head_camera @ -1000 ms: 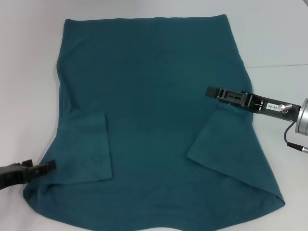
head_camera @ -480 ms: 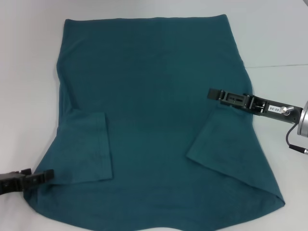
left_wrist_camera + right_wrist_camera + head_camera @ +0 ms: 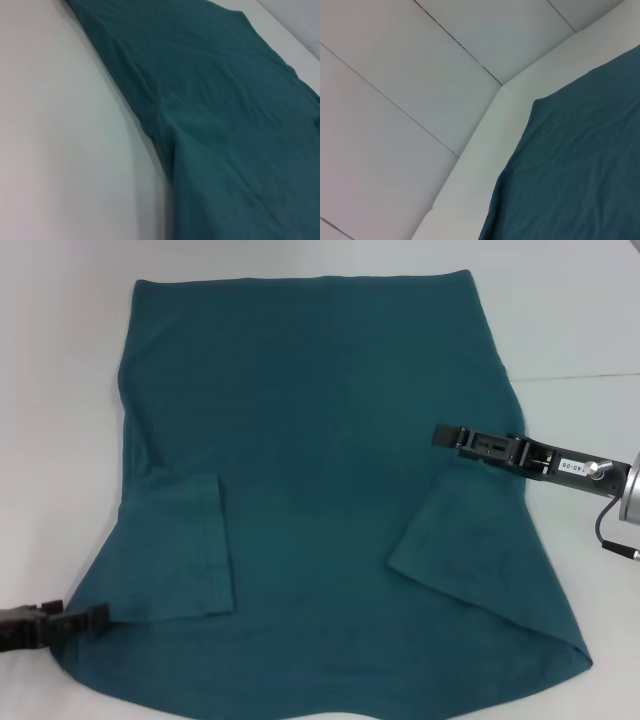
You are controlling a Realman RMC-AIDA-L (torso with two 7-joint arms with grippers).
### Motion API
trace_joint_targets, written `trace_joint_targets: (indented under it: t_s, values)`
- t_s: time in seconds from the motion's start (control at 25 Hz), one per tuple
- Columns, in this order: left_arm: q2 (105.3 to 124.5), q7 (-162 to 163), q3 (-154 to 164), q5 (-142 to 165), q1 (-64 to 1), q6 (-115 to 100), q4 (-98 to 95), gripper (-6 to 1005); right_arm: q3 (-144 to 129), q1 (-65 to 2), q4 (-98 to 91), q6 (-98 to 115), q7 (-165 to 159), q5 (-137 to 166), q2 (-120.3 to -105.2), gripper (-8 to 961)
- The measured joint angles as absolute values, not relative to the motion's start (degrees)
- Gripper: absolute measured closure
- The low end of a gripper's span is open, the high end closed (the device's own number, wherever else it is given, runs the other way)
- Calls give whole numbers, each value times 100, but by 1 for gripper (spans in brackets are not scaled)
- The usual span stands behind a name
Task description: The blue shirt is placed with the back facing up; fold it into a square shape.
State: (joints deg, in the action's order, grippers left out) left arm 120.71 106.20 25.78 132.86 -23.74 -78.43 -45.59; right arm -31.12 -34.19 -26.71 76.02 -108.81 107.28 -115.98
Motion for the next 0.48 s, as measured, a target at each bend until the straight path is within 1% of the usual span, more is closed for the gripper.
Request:
trace_joint_targets:
  t_s: [0.48]
  values:
    - [12048, 10667, 2574, 13536, -2401, -8074, -4626, 111, -3111, -3413, -2673, 7618, -10881, 10730, -11599, 26]
